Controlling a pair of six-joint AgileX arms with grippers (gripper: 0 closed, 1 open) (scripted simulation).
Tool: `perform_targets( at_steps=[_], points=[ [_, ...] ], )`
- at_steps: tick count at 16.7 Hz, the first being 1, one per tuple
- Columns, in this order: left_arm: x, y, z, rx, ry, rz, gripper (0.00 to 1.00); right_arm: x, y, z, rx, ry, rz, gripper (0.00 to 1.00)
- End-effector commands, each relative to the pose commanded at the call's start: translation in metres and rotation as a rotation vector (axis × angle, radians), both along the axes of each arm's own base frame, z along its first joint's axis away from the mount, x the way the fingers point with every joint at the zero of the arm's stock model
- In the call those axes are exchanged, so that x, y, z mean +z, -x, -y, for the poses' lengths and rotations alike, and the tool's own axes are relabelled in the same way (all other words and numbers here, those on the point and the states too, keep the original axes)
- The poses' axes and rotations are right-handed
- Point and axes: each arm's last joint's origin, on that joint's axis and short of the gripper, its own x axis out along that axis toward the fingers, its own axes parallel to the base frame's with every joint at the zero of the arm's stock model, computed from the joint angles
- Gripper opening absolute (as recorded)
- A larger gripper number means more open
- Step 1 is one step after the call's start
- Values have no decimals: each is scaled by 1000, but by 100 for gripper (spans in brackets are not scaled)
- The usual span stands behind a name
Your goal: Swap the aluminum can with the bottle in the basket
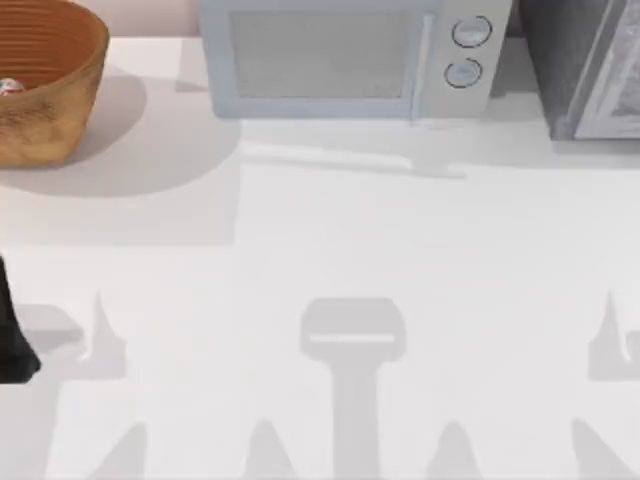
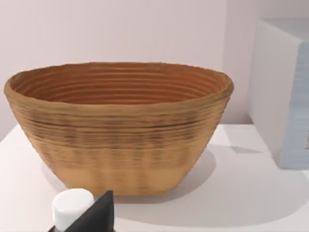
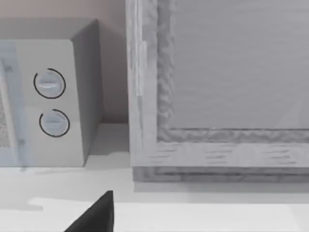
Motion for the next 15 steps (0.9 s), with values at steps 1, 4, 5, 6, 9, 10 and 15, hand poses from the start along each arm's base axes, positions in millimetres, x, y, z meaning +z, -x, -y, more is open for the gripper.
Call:
perform_targets(
  at_steps=[1, 4, 5, 6, 9, 10, 15],
  points=[
    [0, 0, 0, 0, 0, 0, 100, 0, 0, 0, 0, 0, 0, 100],
    [2, -1, -1, 9, -1, -24, 100, 0, 0, 0, 0, 0, 0, 100],
    [5, -1, -2, 16, -2, -47, 100, 0, 0, 0, 0, 0, 0, 100],
    [10, -2, -2, 25, -4, -77, 100, 0, 0, 0, 0, 0, 0, 100],
    [35, -9, -6, 46, -9, -181, 100, 0, 0, 0, 0, 0, 0, 100],
    [47, -13, -7, 51, -11, -219, 100, 0, 0, 0, 0, 0, 0, 100],
    [118, -56, -16, 50, -17, -421, 100, 0, 0, 0, 0, 0, 0, 100]
  ],
)
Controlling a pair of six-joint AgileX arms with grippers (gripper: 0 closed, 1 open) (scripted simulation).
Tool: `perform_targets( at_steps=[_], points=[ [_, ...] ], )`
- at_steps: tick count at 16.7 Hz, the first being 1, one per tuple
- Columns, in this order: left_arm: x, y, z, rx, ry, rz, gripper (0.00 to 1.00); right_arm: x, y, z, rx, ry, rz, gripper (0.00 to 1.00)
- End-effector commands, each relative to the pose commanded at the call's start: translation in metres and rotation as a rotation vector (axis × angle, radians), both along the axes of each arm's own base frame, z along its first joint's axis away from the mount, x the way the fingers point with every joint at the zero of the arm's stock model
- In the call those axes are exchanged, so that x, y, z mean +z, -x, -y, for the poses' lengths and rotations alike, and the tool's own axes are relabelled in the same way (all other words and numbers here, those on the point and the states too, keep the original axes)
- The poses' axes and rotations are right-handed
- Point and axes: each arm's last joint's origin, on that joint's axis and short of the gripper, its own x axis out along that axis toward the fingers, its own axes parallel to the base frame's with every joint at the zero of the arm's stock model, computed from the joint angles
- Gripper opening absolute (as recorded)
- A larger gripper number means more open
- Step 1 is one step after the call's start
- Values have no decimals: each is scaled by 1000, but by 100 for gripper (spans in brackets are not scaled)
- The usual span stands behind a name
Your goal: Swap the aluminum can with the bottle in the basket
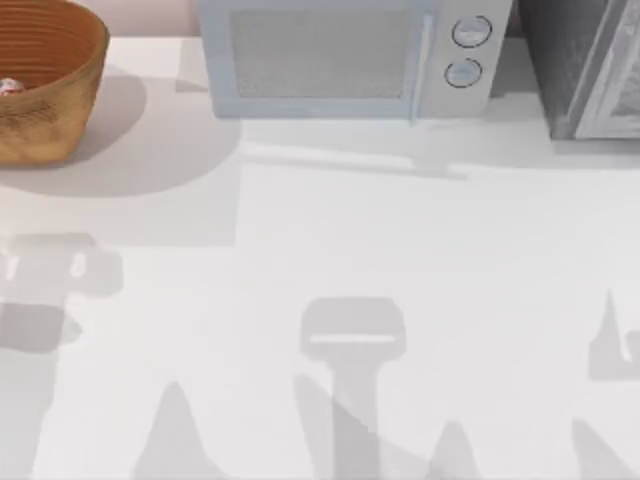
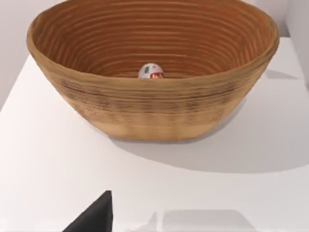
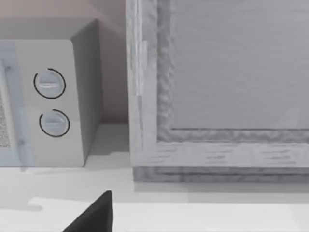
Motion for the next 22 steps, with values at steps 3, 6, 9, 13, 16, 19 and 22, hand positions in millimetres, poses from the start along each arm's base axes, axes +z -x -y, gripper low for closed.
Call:
perform_targets(
  at_steps=[3, 6, 9, 13, 16, 19, 22],
  points=[
    [40, -47, -9, -15, 11, -127, 100, 0, 0, 0, 0, 0, 0, 100],
    [67, -108, -22, -35, 32, -256, 100, 0, 0, 0, 0, 0, 0, 100],
    [73, -174, -39, -56, 63, -385, 100, 0, 0, 0, 0, 0, 0, 100],
    [46, -257, -63, -85, 117, -548, 100, 0, 0, 0, 0, 0, 0, 100],
    [8, -304, -79, -105, 162, -658, 100, 0, 0, 0, 0, 0, 0, 100],
    [-35, -334, -91, -123, 204, -748, 100, 0, 0, 0, 0, 0, 0, 100],
    [-72, -351, -98, -137, 238, -812, 100, 0, 0, 0, 0, 0, 0, 100]
  ],
)
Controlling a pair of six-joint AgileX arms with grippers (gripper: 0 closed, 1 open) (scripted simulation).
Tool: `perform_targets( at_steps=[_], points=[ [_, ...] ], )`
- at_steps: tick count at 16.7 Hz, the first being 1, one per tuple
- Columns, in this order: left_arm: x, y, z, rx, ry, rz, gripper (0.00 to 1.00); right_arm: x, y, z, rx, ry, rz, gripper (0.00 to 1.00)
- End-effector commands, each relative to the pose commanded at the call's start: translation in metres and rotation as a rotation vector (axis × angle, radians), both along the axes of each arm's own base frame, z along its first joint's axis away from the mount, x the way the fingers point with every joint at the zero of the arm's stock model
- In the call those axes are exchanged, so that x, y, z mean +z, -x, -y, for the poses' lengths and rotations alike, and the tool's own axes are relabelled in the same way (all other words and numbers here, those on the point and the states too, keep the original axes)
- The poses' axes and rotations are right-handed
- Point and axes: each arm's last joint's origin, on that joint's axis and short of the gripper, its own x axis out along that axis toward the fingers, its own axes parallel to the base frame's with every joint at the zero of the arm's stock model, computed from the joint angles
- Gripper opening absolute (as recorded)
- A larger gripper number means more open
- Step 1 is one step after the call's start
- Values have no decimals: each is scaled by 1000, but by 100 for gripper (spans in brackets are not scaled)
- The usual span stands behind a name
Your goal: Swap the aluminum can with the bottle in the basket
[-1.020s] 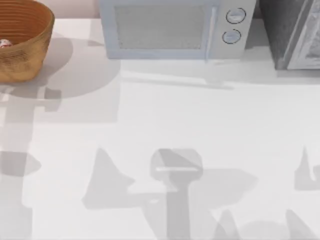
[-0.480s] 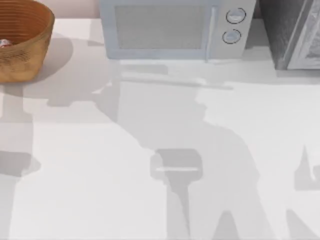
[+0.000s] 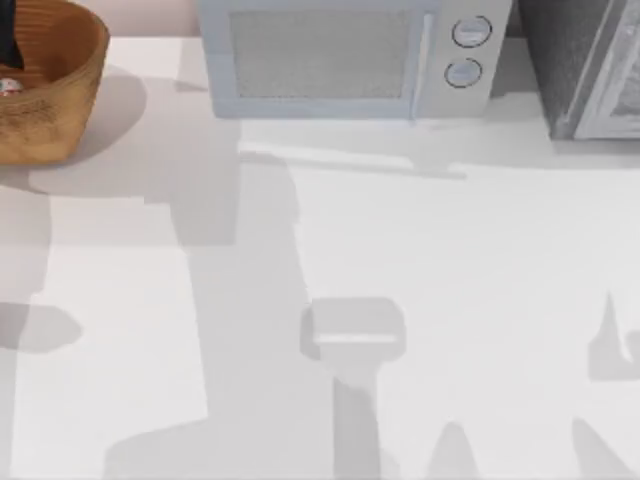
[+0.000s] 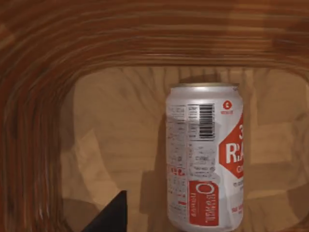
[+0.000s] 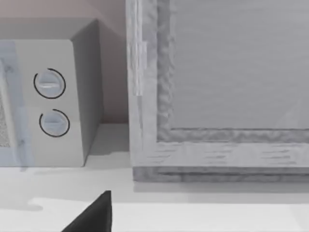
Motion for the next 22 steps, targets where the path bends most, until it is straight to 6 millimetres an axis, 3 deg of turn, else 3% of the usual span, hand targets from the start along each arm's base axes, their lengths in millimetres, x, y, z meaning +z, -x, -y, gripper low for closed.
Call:
perform_targets(
  at_steps=[4, 8, 9, 10, 22],
  points=[
    [-24, -7, -4, -5, 21, -39, 100, 0, 0, 0, 0, 0, 0, 100],
    [-24, -7, -4, -5, 21, -39, 100, 0, 0, 0, 0, 0, 0, 100],
    [-10, -7, 2, -19, 13, -2, 100, 0, 0, 0, 0, 0, 0, 100],
    [-12, -7, 2, -17, 14, -7, 100, 0, 0, 0, 0, 0, 0, 100],
    [-77, -24, 9, -5, 21, -39, 100, 0, 0, 0, 0, 0, 0, 100]
  ],
)
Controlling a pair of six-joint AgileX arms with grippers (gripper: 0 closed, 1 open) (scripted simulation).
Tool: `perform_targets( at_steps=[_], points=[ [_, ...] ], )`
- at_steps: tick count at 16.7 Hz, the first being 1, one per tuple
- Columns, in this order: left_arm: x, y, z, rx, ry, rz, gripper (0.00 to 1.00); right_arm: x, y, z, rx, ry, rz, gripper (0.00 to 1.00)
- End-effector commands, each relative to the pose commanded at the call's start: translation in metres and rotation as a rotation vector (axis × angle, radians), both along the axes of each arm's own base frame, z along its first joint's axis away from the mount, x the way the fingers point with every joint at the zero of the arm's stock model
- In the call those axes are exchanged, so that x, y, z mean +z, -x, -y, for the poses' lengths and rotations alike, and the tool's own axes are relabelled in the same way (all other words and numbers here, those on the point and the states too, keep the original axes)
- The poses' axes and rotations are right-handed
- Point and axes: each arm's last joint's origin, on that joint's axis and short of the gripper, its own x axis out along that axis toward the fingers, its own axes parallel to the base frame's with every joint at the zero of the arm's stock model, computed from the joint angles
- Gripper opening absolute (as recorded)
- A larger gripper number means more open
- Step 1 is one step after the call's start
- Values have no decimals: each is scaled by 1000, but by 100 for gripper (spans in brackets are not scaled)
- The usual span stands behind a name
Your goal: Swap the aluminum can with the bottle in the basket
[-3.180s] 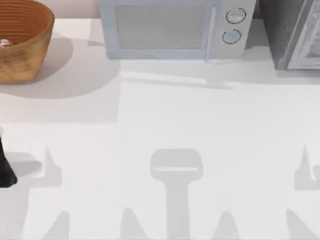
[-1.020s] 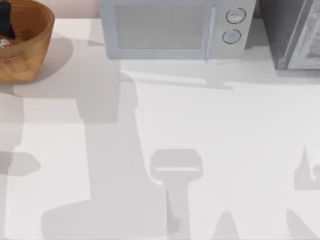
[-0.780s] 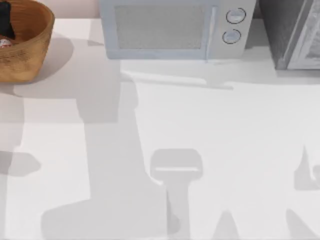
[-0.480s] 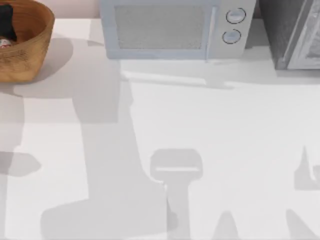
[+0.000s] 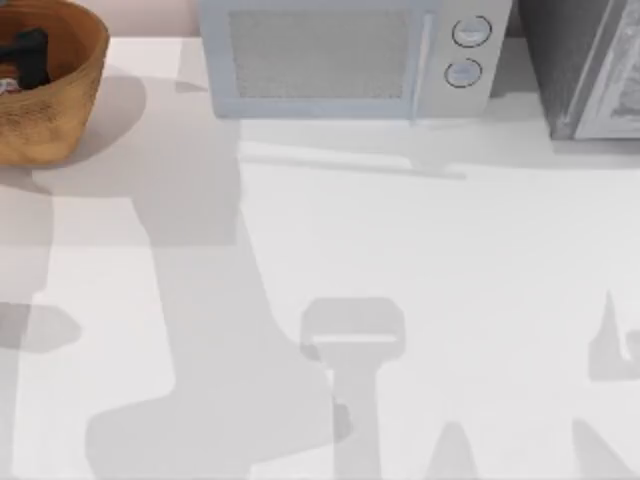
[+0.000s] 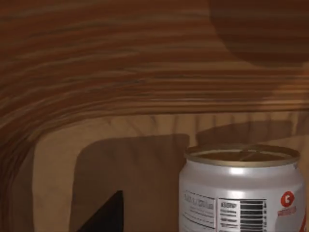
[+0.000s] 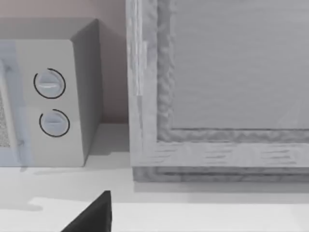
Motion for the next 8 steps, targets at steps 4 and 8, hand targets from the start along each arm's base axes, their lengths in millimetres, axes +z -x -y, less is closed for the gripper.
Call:
perform_targets(
  at_steps=[4, 8],
  points=[
    [-3, -1, 1, 0, 0, 0, 100, 0, 0, 0, 0, 0, 0, 100],
    [-3, -1, 1, 0, 0, 0, 77, 0, 0, 0, 0, 0, 0, 100]
  ],
)
